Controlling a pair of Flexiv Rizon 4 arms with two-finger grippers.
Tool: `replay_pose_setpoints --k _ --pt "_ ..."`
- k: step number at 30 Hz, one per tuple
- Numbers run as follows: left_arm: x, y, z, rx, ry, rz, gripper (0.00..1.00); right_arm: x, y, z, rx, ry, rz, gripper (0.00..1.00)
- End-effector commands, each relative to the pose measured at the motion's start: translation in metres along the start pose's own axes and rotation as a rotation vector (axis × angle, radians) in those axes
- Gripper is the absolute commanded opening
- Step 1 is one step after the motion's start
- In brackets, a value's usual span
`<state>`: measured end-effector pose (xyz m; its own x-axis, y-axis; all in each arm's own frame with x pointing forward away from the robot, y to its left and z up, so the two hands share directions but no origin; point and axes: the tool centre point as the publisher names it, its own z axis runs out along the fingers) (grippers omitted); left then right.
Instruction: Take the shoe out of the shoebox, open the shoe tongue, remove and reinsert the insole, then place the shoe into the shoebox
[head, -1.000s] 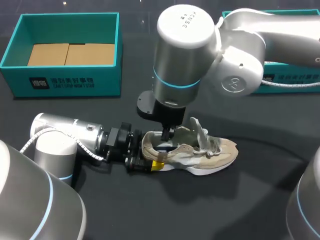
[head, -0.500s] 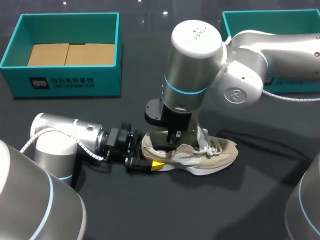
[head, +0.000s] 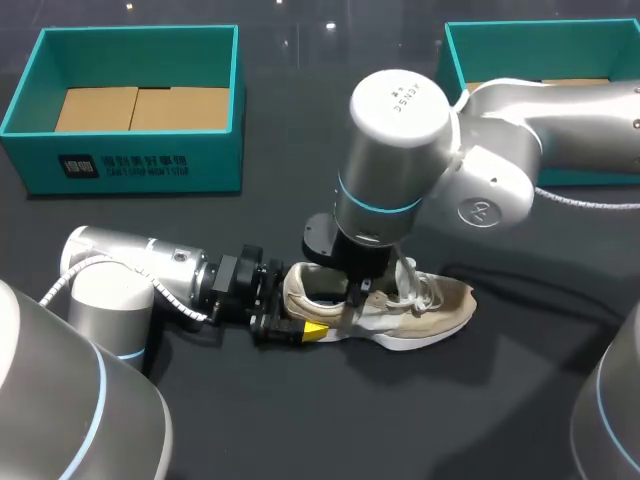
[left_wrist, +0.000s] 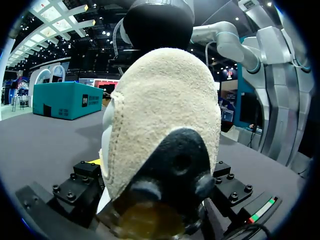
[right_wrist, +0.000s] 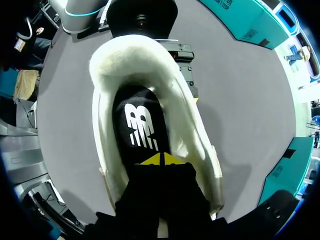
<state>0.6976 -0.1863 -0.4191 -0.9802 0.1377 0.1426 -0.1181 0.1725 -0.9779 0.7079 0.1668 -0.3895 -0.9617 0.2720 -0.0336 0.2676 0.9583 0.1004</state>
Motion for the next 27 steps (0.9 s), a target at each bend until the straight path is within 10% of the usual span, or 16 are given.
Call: replay_pose_setpoints --k 1,6,27 --pt "0.001 0.002 -0.001 0.001 -0.002 0.0 0.0 0.005 -0.007 -0.007 -0.001 -0.038 0.009 0.0" --pt "0.001 0.002 -0.001 0.001 -0.002 0.0 0.0 0.004 -0.013 -0.009 0.006 -0.061 0.025 0.31" --pt "0.001 0.002 -0.001 0.001 -0.002 0.0 0.0 -0.006 -0.018 0.033 0.034 0.1 0.026 0.48"
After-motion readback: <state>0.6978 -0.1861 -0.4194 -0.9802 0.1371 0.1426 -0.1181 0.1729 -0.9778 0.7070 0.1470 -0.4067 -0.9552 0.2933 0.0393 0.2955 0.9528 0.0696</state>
